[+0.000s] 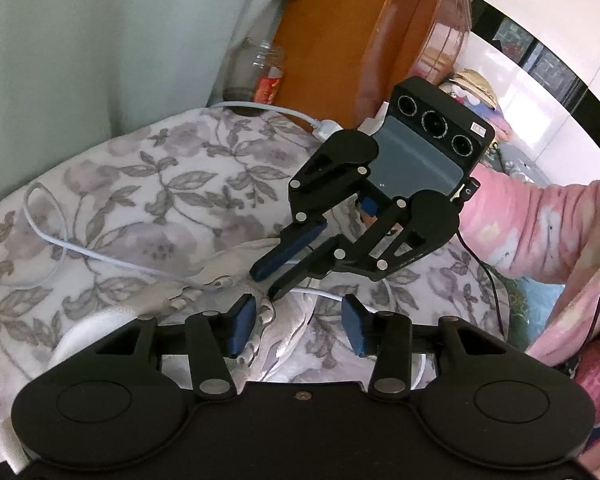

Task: Lace up shoes with both hands

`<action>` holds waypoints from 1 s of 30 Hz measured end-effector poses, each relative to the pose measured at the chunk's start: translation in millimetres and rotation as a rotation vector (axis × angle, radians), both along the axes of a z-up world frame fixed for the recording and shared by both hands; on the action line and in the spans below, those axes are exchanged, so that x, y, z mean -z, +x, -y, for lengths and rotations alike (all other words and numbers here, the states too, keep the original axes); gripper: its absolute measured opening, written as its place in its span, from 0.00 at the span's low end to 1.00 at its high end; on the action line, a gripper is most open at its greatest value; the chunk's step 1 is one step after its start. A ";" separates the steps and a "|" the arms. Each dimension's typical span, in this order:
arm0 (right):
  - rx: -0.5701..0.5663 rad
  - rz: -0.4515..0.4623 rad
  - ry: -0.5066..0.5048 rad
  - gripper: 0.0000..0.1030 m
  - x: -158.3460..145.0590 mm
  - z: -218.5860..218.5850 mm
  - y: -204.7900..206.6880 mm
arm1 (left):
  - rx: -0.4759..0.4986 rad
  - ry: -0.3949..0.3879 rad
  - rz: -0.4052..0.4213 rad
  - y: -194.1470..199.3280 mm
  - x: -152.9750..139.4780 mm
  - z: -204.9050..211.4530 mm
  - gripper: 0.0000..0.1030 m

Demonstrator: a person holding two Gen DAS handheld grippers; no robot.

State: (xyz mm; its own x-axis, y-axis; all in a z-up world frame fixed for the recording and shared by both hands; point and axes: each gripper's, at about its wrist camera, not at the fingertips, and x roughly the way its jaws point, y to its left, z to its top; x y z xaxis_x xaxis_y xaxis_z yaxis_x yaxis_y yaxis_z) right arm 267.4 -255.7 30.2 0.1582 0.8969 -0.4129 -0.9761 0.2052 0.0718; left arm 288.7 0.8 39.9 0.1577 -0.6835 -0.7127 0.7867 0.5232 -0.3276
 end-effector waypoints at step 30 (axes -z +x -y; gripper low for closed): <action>0.143 -0.077 0.129 0.33 -2.1 22.4 -9.4 | -0.426 -0.068 0.008 -11.8 -17.9 -25.6 0.00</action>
State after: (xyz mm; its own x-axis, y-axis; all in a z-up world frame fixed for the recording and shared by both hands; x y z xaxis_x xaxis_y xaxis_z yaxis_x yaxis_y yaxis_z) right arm 258.0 -278.2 32.4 0.2605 0.9137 -0.3119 -0.9281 0.3260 0.1798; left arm 276.9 26.4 57.8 0.4410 -0.6013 -0.6663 0.5078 0.7793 -0.3671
